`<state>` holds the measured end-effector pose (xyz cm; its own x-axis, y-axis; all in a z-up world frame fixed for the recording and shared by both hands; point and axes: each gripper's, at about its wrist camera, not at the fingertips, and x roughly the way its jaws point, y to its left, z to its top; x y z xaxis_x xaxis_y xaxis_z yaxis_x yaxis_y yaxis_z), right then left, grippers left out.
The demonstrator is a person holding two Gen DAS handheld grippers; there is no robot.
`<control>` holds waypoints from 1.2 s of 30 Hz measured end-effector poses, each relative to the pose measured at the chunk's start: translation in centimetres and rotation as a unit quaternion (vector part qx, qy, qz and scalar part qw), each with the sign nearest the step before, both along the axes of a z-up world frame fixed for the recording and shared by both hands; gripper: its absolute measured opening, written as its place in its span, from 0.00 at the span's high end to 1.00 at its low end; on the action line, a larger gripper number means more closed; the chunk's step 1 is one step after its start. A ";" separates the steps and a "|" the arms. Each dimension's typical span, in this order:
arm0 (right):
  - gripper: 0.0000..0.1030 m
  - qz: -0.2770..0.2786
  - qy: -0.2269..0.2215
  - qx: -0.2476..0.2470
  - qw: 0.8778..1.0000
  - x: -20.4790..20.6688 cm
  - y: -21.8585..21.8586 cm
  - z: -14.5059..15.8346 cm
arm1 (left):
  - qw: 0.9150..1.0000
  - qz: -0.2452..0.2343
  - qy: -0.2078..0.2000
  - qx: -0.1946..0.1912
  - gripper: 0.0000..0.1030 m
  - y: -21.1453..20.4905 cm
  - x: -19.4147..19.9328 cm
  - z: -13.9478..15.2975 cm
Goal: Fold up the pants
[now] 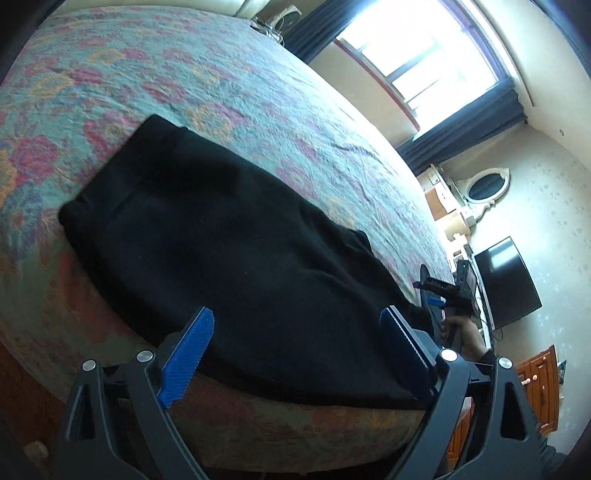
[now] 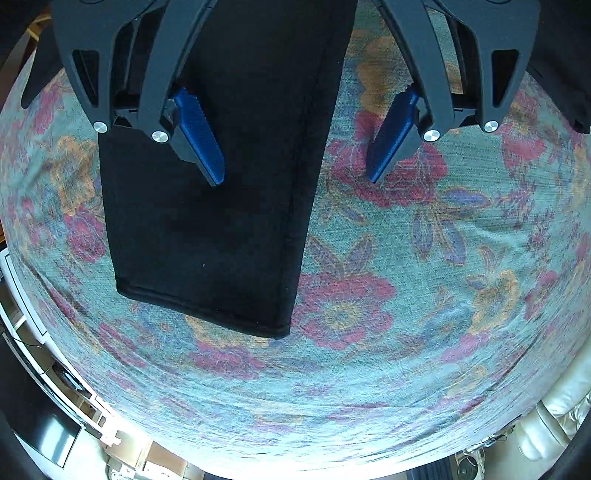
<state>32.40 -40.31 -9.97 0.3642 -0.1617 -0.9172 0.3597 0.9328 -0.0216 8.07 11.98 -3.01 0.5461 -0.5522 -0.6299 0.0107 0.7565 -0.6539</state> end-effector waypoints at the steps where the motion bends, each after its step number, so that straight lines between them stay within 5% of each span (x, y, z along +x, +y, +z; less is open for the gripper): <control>1: 0.56 -0.006 -0.004 -0.001 1.000 -0.4 -0.5 0.2 | 1.000 -0.015 0.009 -0.004 0.12 -1.3 -0.2 -0.4; 2: 0.76 -0.007 -0.012 0.002 1.000 -0.9 -1.1 0.5 | 0.999 -0.031 0.015 -0.007 0.12 -2.7 -0.3 -0.8; 4: 0.92 -0.011 -0.031 0.038 0.999 -2.6 -3.1 1.2 | 0.998 -0.065 0.020 0.000 0.12 -5.6 -0.4 -1.1; 9: 0.92 -0.038 -0.138 0.119 0.983 -10.7 -8.0 6.5 | 0.988 -0.151 -0.001 0.024 0.12 -12.8 -1.1 -0.6; 15: 0.92 -0.088 -0.217 0.143 0.962 -25.2 -13.5 9.5 | 0.977 -0.210 -0.009 0.027 0.12 -19.7 -1.7 -0.5; 23: 0.92 -0.165 -0.203 0.238 0.935 -36.7 -16.4 3.0 | 0.970 -0.241 0.004 0.034 0.12 -25.6 -1.9 -1.9; 28: 0.92 -0.203 -0.212 0.326 0.899 -39.2 -17.1 -1.2 | 0.973 -0.229 0.008 0.028 0.12 -26.0 -2.3 -2.0; 31: 0.85 -0.213 -0.232 0.367 0.875 -40.2 -17.7 -2.0 | 0.974 -0.227 0.008 0.027 0.12 -25.8 -2.5 -2.0; 33: 0.70 -0.233 -0.247 0.364 0.867 -41.3 -18.0 -1.7 | 0.973 -0.230 0.006 0.027 0.12 -26.1 -2.5 -1.8; 34: 0.47 -0.248 -0.258 0.359 0.862 -42.2 -18.3 -1.5 | 0.973 -0.231 0.004 0.021 0.12 -26.1 -2.6 -1.5; 36: 0.39 -0.273 -0.281 0.348 0.852 -43.6 -19.2 -1.0 | 0.972 -0.235 -0.007 0.006 0.12 -26.4 -3.1 -0.8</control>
<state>-11.17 -59.53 -10.97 0.8222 0.0633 -0.5657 0.5153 0.3395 0.7869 4.97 -14.39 -3.77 0.2442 -0.7355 -0.6319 0.3665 0.6733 -0.6421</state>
